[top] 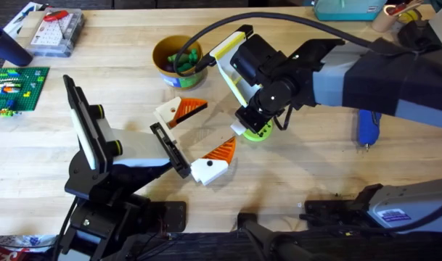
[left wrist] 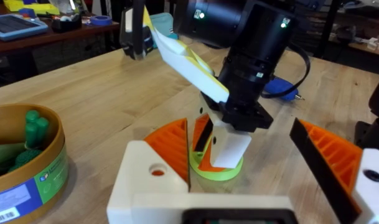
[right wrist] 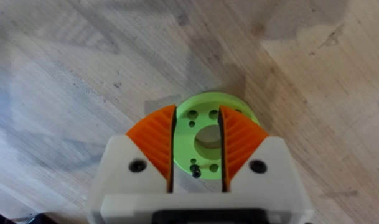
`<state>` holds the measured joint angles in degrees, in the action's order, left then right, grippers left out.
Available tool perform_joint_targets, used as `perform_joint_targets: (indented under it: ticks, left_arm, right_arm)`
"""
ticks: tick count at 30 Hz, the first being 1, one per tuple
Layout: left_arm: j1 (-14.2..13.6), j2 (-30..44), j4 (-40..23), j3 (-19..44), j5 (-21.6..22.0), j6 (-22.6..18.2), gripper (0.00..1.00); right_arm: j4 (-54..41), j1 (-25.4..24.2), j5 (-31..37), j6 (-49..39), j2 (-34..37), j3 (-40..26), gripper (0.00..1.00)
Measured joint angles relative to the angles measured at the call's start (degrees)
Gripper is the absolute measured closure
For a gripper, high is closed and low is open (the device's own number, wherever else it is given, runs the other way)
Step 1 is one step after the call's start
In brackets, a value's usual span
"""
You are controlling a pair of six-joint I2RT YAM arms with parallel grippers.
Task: Pick up the gripper from the table and insert it into the empty holder that is missing its gripper. Then pick up a screw, insert it into the mounting hole, and use the screwdriver to tighten it. Finally, clean up the table by picking up the vegetable and placing it into the bucket.
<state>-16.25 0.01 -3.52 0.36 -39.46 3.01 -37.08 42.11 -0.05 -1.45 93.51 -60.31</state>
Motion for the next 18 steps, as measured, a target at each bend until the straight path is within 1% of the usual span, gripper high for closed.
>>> perform_joint_targets:
  ticks: [10,14,18]
  left_arm:
    - [0.0,0.0,0.1,0.0,0.0,0.0,0.009]
    - [0.0,0.0,0.1,0.0,0.0,0.0,0.009]
    - [0.0,0.0,0.1,0.0,0.0,0.0,0.009]
  right_arm:
    - [-0.9,-0.1,0.1,0.0,-0.6,-0.9,0.63]
    - [-3.5,-0.8,1.3,1.7,-4.5,-2.5,0.63]
    - [-7.5,-2.2,2.1,2.7,-11.3,-4.1,0.63]
